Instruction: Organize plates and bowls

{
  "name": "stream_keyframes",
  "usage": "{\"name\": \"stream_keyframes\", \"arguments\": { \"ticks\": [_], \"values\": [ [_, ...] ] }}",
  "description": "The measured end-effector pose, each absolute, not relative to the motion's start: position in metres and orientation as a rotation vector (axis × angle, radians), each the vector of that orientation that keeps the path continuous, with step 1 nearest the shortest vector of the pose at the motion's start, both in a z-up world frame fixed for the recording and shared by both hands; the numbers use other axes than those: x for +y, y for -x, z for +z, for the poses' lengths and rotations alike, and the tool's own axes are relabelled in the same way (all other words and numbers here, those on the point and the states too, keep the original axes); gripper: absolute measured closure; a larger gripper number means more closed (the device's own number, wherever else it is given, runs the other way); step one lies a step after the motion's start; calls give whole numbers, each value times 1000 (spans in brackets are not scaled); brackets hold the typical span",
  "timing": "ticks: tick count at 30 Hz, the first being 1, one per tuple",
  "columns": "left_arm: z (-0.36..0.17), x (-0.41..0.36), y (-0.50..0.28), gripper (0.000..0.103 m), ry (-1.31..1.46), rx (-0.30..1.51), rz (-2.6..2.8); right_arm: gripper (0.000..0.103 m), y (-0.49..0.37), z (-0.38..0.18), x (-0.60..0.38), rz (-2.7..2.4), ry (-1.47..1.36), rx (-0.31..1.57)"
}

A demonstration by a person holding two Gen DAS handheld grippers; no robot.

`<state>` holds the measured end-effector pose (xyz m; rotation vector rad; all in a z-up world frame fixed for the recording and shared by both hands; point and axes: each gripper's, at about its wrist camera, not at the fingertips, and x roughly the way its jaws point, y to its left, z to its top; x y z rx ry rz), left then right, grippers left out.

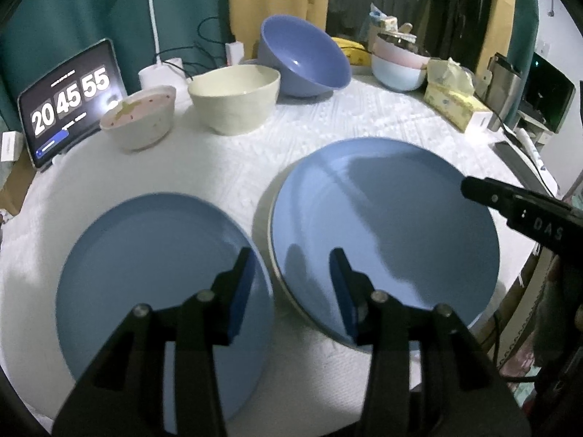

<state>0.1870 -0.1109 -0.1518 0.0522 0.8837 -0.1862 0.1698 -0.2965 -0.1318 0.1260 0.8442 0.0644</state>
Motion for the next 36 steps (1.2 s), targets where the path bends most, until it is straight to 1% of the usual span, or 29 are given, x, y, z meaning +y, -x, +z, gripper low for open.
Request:
{"name": "stream_keyframes", "arguments": {
  "ticks": [15, 17, 19, 21, 36],
  "values": [
    [-136, -86, -176, 56, 21, 836, -188, 66, -167, -115, -269, 85, -63, 818],
    [-135, -82, -175, 54, 27, 831, -185, 66, -167, -114, -265, 90, -57, 817],
    [-134, -77, -175, 44, 37, 825, -184, 66, -167, -113, -259, 97, -49, 818],
    [-134, -72, -174, 41, 46, 821, -178, 66, -167, -112, -254, 102, -40, 819],
    [-130, -32, -169, 40, 73, 778, -117, 66, -174, -109, -213, 135, 13, 831]
  ]
}}
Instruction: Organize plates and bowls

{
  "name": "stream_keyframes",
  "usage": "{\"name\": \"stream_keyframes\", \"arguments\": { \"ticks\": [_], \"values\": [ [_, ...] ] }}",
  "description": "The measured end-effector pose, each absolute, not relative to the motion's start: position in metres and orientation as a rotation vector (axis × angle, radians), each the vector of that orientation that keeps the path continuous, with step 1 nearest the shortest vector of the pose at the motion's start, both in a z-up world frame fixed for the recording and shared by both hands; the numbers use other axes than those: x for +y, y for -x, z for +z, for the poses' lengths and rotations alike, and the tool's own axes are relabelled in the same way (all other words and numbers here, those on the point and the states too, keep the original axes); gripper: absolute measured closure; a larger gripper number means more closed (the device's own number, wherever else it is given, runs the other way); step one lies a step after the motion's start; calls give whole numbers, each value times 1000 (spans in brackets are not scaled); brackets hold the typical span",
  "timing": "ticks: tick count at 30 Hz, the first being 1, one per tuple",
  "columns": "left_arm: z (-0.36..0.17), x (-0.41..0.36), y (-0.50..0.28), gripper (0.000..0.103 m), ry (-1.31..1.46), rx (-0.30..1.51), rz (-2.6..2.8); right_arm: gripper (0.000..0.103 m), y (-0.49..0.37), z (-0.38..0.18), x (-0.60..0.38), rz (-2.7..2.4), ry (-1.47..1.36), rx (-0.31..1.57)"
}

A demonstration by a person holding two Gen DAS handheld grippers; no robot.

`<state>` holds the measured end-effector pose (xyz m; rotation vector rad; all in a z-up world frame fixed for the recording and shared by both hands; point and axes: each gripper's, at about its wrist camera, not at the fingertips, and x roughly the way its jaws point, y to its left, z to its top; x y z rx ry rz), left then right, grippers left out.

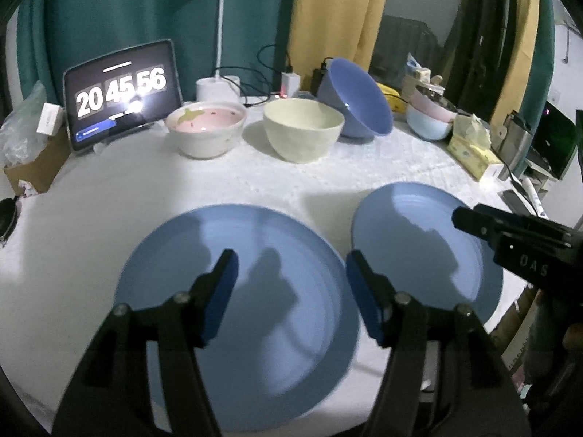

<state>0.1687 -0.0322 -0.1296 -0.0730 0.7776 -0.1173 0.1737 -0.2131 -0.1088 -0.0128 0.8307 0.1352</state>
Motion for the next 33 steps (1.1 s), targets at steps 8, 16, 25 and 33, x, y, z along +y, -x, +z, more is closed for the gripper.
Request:
{"name": "stream_keyframes", "arguments": {
  "ticks": [8, 16, 25, 33],
  "values": [
    [-130, -11, -166, 40, 86, 766, -93, 66, -177, -109, -194, 147, 40, 839],
    [-131, 11, -163, 40, 92, 754, -39, 66, -182, -113, -172, 173, 66, 852],
    [-133, 42, -160, 40, 79, 724, 50, 66, -192, -124, -140, 220, 101, 881],
    [-147, 68, -155, 40, 107, 754, 121, 66, -201, -136, -113, 258, 129, 911]
  ]
}}
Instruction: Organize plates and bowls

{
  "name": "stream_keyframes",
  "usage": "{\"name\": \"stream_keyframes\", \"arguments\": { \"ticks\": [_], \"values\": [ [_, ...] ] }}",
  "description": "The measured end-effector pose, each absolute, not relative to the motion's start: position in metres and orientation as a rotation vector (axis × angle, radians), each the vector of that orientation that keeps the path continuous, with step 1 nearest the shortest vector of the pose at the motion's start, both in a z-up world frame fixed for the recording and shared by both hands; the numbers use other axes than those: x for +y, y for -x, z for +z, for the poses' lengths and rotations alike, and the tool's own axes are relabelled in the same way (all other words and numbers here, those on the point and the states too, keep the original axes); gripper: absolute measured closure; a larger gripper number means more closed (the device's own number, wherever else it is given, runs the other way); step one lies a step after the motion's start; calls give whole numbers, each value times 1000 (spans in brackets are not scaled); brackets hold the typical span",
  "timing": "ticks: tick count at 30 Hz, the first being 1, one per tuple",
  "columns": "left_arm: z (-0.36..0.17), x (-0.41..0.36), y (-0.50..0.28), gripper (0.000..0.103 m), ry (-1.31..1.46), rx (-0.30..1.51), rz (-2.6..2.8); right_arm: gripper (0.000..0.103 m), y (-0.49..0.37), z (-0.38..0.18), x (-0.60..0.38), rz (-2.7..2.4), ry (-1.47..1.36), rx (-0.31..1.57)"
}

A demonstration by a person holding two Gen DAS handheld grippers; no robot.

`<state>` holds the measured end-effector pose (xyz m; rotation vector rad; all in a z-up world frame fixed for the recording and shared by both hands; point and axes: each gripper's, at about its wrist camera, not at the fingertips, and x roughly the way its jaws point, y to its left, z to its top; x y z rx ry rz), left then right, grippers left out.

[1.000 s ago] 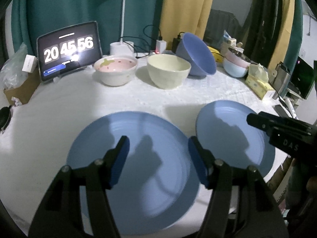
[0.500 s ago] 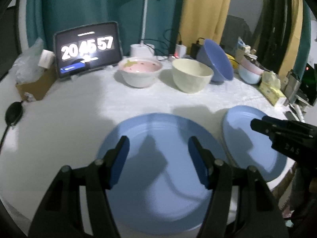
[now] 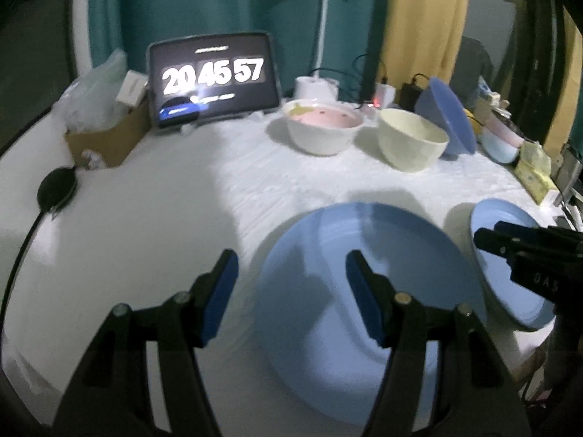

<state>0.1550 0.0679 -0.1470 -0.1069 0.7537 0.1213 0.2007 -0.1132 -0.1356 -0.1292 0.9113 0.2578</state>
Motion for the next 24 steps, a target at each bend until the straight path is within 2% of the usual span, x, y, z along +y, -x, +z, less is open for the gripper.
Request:
{"name": "stream_keyframes", "arguments": {
  "ticks": [17, 24],
  "values": [
    [-187, 87, -148, 40, 190, 894, 164, 66, -227, -161, -75, 330, 180, 977],
    [-189, 83, -150, 40, 146, 885, 164, 66, -233, -172, -65, 339, 193, 1009]
  ]
}}
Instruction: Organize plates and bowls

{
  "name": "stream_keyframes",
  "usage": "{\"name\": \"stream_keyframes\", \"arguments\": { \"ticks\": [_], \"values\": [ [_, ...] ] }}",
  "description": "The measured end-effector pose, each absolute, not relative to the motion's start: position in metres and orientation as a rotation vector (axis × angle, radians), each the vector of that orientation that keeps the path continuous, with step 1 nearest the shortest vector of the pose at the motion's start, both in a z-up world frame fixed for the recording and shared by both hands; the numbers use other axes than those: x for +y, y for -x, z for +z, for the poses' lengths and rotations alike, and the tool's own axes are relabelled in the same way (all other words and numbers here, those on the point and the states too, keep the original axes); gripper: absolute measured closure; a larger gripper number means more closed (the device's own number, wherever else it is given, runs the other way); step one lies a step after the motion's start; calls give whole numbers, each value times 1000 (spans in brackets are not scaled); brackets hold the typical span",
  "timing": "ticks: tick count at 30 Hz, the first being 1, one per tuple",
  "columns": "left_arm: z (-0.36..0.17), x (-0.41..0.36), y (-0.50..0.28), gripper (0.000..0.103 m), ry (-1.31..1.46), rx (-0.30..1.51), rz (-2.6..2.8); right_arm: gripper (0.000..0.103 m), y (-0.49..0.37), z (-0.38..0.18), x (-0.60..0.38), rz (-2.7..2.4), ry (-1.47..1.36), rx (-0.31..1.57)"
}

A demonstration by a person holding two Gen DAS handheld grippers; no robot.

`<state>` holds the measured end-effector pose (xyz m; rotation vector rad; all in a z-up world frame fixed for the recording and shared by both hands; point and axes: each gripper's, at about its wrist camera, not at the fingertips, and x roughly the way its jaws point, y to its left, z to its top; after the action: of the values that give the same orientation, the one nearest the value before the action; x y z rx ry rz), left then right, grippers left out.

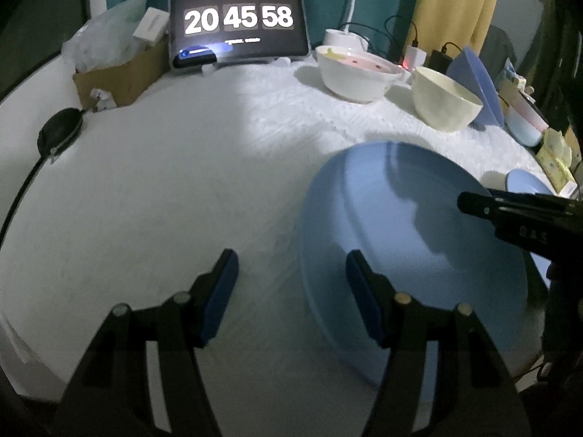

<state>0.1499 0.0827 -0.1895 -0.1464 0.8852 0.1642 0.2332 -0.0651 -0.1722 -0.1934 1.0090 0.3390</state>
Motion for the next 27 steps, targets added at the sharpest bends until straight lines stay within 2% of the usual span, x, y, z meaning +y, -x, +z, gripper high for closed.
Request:
{"name": "stream_keyframes", "arguments": {
  "ticks": [5, 7, 10, 14, 27],
  "values": [
    [-190, 81, -151, 43, 129, 878, 147, 66, -233, -174, -63, 343, 206, 1000],
    [-189, 79, -151, 51, 126, 877, 132, 68, -232, -173, -64, 341, 211, 992],
    [-188, 75, -150, 58, 118, 876, 108, 74, -231, -173, -64, 345, 210, 986],
    [-187, 71, -149, 58, 123, 874, 97, 82, -227, -169, -65, 352, 212, 972],
    [-181, 71, -143, 59, 135, 867, 102, 84, -217, -157, -69, 363, 202, 930]
  ]
}}
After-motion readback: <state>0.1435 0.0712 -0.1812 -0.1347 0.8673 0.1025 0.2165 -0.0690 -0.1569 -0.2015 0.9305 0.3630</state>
